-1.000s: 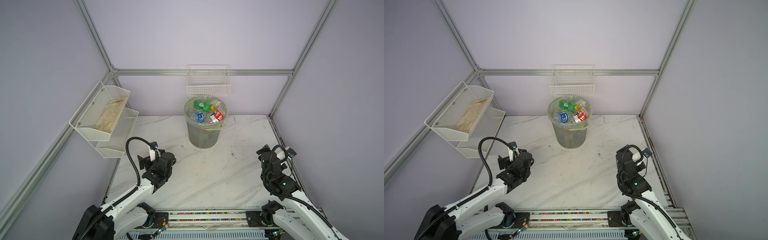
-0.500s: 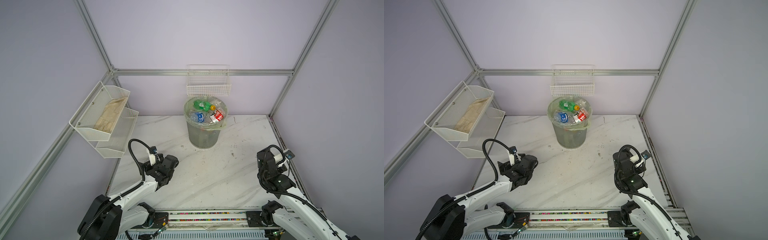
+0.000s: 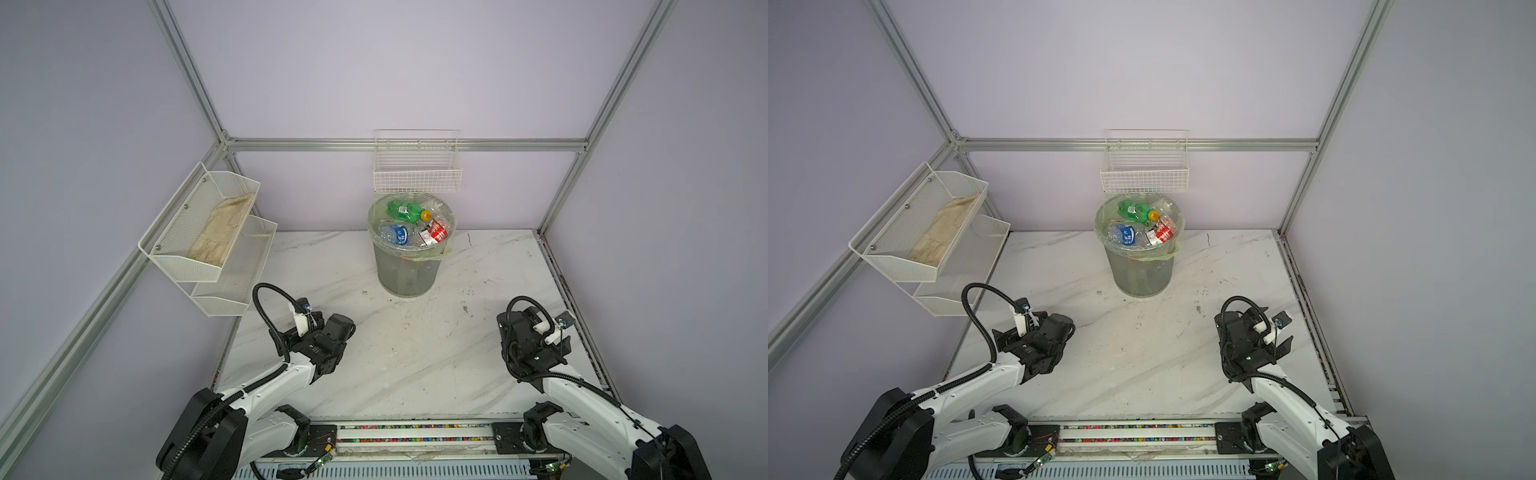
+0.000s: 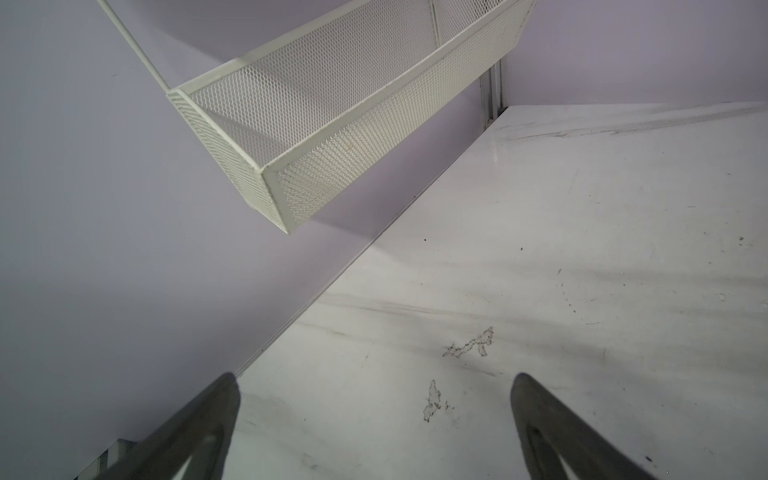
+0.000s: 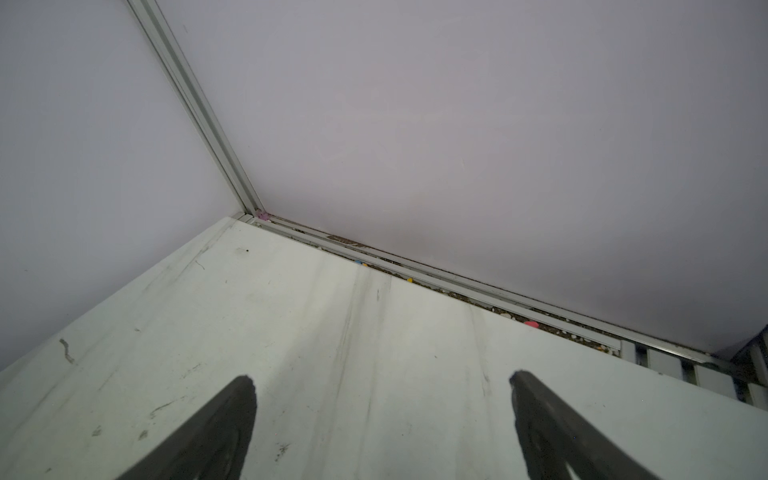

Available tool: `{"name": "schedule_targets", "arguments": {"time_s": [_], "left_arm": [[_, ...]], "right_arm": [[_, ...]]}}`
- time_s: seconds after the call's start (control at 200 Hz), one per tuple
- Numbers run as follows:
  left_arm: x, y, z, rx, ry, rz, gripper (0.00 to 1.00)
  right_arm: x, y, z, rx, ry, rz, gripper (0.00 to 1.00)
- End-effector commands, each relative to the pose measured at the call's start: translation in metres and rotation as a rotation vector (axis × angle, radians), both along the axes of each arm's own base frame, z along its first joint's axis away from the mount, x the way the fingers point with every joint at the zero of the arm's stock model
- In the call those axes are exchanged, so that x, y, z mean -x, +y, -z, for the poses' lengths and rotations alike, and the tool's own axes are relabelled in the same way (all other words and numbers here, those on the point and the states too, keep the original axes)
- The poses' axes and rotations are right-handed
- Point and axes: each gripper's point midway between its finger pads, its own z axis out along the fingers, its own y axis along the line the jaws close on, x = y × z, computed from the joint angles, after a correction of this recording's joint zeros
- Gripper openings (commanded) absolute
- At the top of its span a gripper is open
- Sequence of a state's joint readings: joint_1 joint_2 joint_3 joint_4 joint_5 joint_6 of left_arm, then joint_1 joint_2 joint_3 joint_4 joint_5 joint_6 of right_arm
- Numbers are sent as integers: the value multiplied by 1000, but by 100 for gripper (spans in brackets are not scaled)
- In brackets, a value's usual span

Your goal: Throw the plastic bottles in the bin

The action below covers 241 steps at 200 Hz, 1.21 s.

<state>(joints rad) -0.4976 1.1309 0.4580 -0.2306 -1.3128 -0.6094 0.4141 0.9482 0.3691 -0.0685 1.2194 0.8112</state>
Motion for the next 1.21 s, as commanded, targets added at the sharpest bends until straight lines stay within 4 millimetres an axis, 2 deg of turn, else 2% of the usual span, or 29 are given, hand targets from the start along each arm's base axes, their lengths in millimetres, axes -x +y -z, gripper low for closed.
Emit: {"name": "schedule_targets", "arguments": {"time_s": [0.0, 0.18, 0.285, 0.565, 0.66, 0.72, 0.835, 0.97, 1.005, 1.2], "left_arm": [[-2, 3, 1, 17, -29, 25, 100], [-17, -4, 10, 80, 0, 152, 100], [-20, -3, 13, 87, 14, 157, 100], [-31, -1, 9, 66, -16, 143, 100], [-43, -6, 9, 70, -20, 173, 100], [-51, -11, 9, 55, -15, 194, 100], [-67, -15, 7, 34, -19, 201, 100], [-90, -26, 4, 6, -13, 238, 100], [-95, -28, 12, -7, 7, 240, 100], [-102, -30, 8, -24, -31, 250, 100]], "right_arm": [[-7, 1, -14, 44, -35, 10, 97], [-34, 18, -8, 62, 36, -113, 98], [-60, 41, -7, 79, 61, -323, 97], [-73, 49, -6, 77, 66, -437, 97], [-79, 67, -8, 102, 63, -568, 97], [-80, 75, -12, 117, 41, -630, 94], [-77, 72, -18, 125, 4, -620, 96], [-85, 75, -13, 127, 34, -643, 96], [-89, 75, -11, 126, 46, -642, 96], [-107, 66, -2, 117, 78, -625, 97]]}}
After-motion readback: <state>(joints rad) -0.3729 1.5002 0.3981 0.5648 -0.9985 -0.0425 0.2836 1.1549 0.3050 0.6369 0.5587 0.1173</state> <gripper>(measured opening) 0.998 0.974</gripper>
